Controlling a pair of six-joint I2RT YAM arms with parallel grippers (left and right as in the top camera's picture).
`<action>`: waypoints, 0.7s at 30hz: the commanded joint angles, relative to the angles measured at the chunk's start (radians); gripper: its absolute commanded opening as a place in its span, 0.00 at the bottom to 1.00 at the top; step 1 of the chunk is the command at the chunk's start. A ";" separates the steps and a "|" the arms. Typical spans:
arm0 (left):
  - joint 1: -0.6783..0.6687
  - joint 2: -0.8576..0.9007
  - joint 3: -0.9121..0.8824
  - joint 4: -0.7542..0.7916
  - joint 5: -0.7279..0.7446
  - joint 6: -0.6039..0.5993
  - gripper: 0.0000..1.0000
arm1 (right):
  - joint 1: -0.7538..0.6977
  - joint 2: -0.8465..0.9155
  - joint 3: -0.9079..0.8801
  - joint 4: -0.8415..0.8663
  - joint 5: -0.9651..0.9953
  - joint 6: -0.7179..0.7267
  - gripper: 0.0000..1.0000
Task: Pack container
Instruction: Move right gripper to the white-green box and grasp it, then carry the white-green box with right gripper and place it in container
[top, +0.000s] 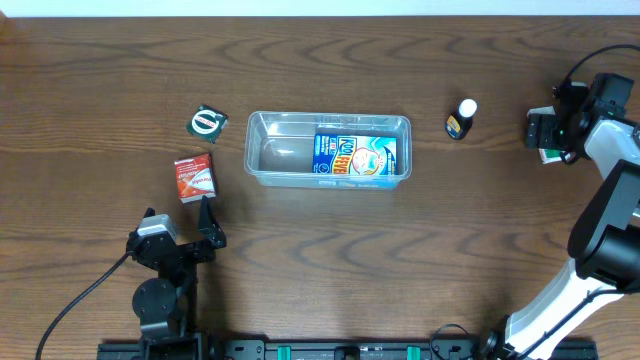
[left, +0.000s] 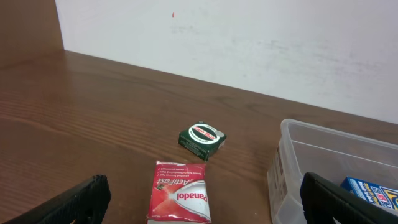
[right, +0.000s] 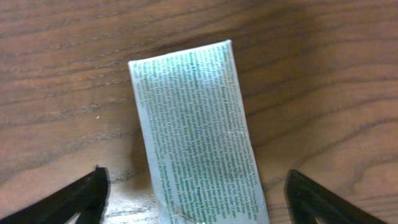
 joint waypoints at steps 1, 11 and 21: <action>0.005 -0.005 -0.016 -0.037 0.006 0.017 0.98 | -0.008 0.009 0.003 -0.001 0.016 -0.007 0.82; 0.005 -0.005 -0.016 -0.037 0.006 0.017 0.98 | -0.008 0.013 0.000 -0.004 0.017 -0.056 0.67; 0.005 -0.005 -0.016 -0.037 0.006 0.017 0.98 | -0.008 0.031 -0.003 -0.007 0.016 -0.119 0.68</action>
